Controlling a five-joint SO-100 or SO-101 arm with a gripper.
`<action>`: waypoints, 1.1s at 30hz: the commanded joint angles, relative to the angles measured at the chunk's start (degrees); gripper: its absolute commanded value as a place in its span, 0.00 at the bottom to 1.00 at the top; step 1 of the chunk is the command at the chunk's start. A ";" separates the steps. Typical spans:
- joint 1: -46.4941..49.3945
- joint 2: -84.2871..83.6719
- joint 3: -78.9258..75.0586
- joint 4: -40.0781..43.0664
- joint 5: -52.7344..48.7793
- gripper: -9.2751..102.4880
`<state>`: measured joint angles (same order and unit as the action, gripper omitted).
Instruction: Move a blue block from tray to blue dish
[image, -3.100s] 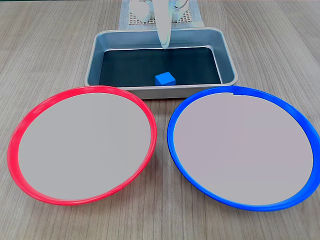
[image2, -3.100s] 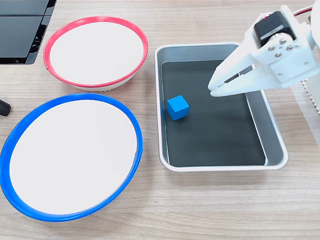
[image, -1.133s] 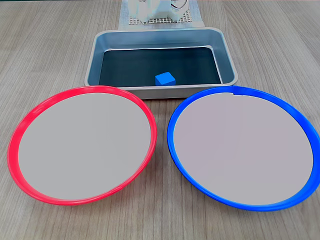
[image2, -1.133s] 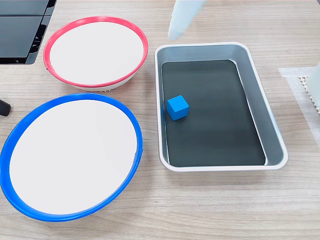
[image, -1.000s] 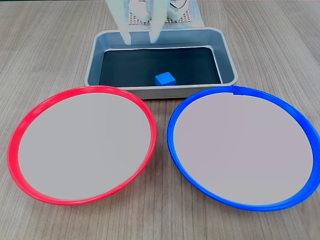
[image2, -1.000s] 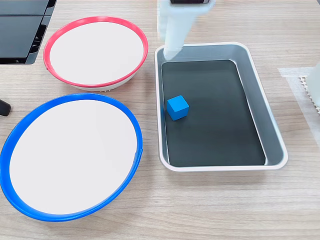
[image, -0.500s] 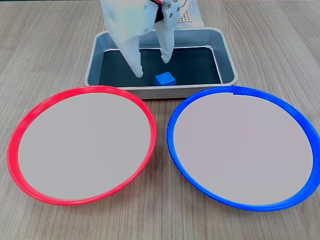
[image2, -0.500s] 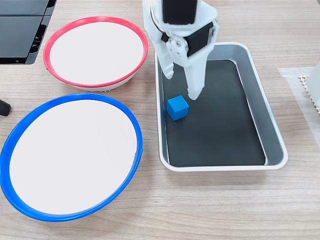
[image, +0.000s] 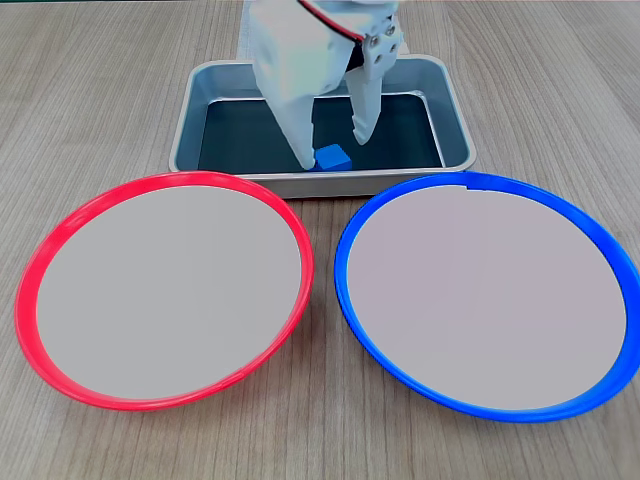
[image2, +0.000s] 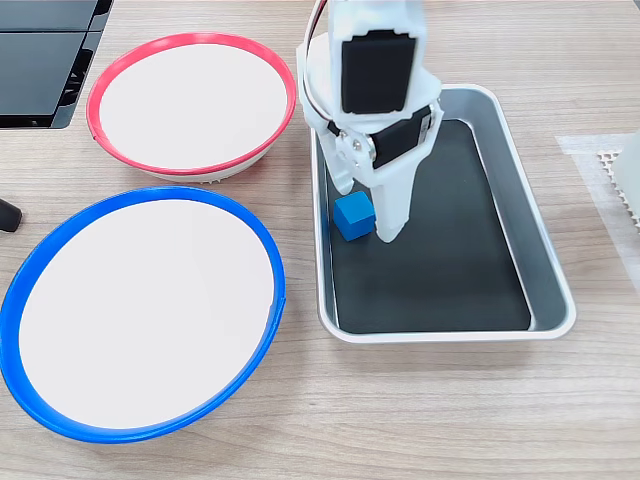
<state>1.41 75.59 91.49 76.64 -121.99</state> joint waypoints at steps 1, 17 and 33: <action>0.09 0.00 -0.88 -2.29 0.53 0.29; 0.35 -1.67 1.23 -5.54 1.32 0.09; -14.77 12.39 -15.73 5.10 52.21 0.08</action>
<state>-10.81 87.19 82.35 86.04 -88.24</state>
